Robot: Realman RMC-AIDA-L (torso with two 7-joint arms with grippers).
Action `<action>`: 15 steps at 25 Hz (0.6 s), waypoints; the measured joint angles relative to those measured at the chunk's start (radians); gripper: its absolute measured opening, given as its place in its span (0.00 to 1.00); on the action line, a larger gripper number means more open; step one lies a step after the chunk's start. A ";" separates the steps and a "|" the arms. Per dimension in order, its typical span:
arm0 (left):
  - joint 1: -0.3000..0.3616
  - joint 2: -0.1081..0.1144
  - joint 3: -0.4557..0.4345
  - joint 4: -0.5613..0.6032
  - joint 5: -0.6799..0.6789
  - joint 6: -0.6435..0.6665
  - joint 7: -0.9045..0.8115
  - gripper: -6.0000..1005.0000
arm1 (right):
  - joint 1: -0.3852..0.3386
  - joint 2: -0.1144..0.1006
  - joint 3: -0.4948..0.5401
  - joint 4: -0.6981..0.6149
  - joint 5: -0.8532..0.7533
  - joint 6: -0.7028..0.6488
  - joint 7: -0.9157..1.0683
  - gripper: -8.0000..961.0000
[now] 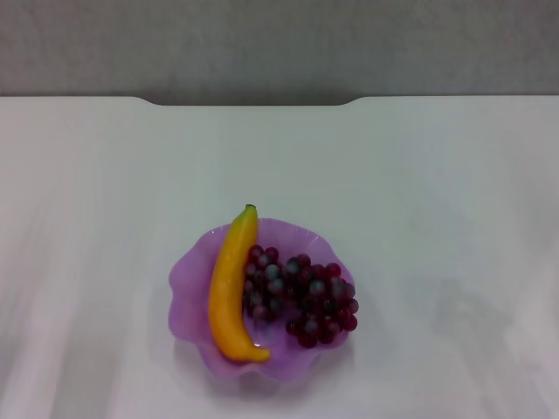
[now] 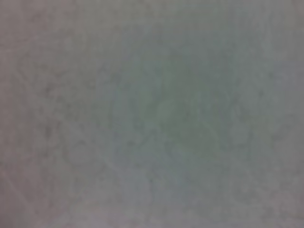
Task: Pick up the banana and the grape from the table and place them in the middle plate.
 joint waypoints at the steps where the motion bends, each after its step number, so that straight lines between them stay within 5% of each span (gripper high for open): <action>1: -0.001 0.000 -0.001 0.000 -0.010 -0.006 0.000 0.10 | 0.002 0.000 0.005 0.003 0.000 0.000 0.000 0.01; 15: -0.006 0.000 0.003 -0.001 -0.038 0.068 -0.001 0.10 | 0.008 -0.004 0.096 0.004 0.001 -0.071 0.000 0.01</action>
